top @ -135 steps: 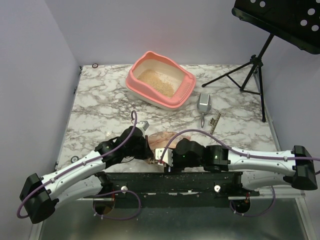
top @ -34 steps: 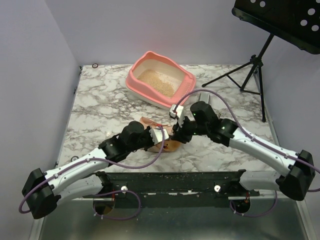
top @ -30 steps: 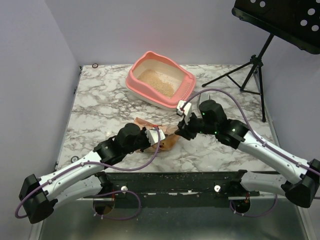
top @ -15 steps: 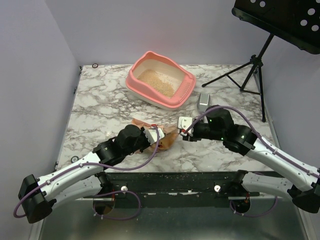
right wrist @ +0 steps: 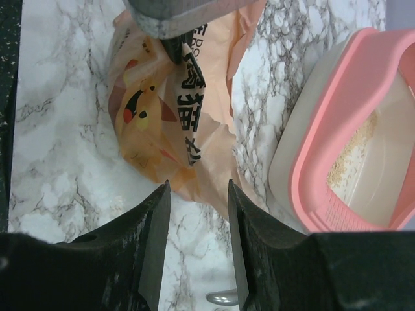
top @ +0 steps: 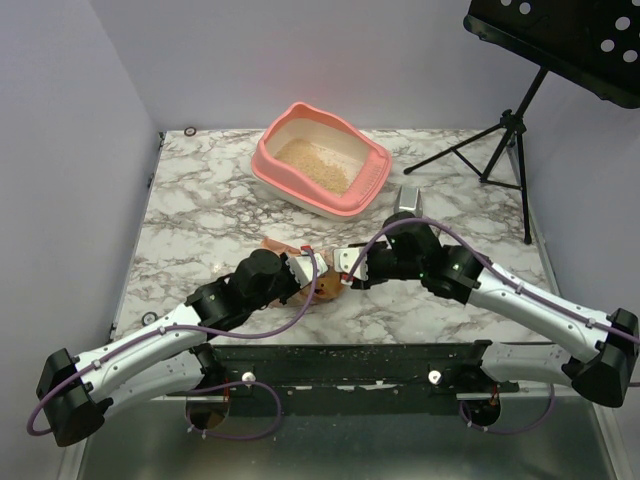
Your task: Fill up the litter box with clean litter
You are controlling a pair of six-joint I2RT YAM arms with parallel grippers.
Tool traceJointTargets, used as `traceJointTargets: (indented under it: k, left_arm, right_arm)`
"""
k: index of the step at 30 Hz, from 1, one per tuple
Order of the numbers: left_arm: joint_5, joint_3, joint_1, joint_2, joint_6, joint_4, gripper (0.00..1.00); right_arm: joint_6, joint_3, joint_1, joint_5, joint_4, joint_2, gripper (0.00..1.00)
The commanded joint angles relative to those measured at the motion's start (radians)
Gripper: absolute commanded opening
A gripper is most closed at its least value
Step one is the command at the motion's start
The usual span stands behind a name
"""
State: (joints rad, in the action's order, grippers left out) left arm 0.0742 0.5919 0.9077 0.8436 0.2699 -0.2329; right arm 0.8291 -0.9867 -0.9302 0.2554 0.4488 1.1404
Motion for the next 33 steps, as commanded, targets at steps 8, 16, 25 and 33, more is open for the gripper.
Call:
traceJointTargets:
  k: [8,16,25,33]
  left_arm:
    - [0.067,0.005,-0.001,-0.037,-0.012,0.027,0.00]
    - [0.064,-0.001,-0.001,-0.054,-0.014,0.027,0.00]
    - [0.059,-0.004,-0.001,-0.061,-0.015,0.030,0.00]
    - [0.067,-0.009,-0.001,-0.067,-0.018,0.032,0.00]
  right_arm:
    - [0.033,-0.012,-0.004,-0.033,-0.062,0.091,0.48]
    - [0.051,0.019,0.036,-0.073,-0.111,0.125,0.48]
    - [0.042,0.020,0.113,0.004,-0.119,0.173,0.47]
    - [0.005,0.039,0.117,0.053,-0.113,0.208,0.46]
